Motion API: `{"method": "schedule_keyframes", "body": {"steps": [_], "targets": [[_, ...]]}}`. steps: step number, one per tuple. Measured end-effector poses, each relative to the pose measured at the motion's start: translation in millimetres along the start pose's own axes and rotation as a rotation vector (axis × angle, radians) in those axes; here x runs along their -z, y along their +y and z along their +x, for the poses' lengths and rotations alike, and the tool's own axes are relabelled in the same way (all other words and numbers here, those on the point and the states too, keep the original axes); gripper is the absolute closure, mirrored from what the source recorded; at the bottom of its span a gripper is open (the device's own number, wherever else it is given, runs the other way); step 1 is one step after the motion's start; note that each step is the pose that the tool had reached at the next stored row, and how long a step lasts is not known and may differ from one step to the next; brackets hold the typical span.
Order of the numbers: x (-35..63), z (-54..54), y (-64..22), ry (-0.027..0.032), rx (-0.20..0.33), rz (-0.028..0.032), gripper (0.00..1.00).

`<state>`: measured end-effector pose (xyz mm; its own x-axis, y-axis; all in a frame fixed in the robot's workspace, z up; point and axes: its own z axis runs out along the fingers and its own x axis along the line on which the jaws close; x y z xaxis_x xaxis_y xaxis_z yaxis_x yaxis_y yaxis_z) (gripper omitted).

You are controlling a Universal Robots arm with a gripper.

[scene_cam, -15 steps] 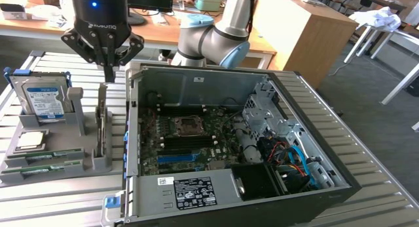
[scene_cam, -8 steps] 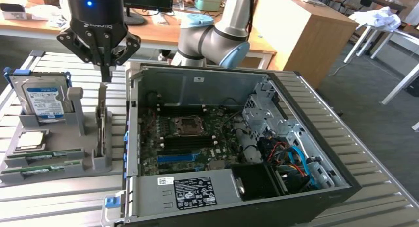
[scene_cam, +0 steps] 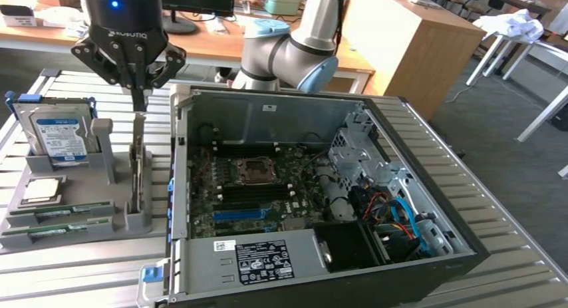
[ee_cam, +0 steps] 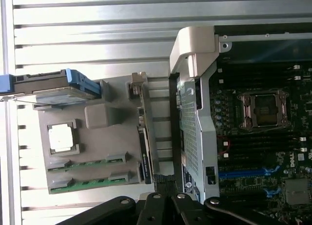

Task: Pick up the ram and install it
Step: 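Reach for the ram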

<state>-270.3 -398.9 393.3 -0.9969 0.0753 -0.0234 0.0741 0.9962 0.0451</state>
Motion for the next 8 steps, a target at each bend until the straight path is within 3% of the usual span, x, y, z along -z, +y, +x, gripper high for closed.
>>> {"method": "schedule_keyframes", "body": {"steps": [8], "targets": [[0.1, 5.8, -0.4, 0.0, 0.0, 0.0, 0.9]]}}
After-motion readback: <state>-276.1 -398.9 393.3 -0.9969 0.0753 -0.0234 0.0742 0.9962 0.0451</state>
